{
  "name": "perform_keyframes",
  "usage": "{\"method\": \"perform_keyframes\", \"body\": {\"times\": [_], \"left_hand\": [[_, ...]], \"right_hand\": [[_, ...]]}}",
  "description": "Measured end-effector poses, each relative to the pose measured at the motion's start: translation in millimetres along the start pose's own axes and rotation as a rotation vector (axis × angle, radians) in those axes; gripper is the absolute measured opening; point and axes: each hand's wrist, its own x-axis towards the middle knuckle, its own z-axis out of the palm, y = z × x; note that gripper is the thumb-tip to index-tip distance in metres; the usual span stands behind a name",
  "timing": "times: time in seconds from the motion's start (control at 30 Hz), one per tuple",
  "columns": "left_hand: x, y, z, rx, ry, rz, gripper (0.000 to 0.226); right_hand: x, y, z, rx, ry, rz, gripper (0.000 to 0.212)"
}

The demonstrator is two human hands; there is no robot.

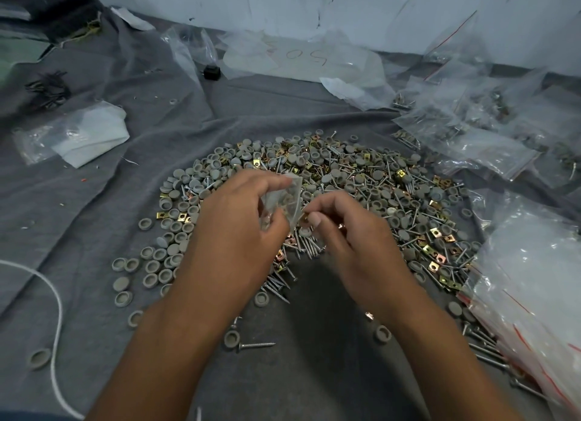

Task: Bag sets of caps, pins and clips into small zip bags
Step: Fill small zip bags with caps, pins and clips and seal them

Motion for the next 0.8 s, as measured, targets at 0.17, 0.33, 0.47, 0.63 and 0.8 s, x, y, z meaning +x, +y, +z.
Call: {"method": "perform_keyframes", "body": {"times": [0.17,0.33,0.47,0.63,0.8], "left_hand": [[-1.1,3.8,1.9,-0.008,-0.063,0.038,0.042],[-1.7,4.4,3.0,-0.016,-0.082,0.041,0.043],[-1.8,4.1,2.2,-0.014,-0.067,0.021,0.041],[-0.2,2.7,-0.3,-0.006,0.035,-0.036,0.041],[-0.5,3.7,0.0,0.007,0.041,-0.040,0.041]], "right_hand": [[0.4,-10.4,6.3,-0.037,0.196,-0.220,0.010],[2.4,-9.9,10.5,-0.083,0.279,-0.270,0.019],[4.0,-8.1,10.0,-0.039,0.280,-0.196,0.020],[-0.5,5.7,9.2,-0.305,-0.068,0.001,0.015],[-4.8,0.4,21.0,-0.507,-0.278,-0.019,0.010]]}}
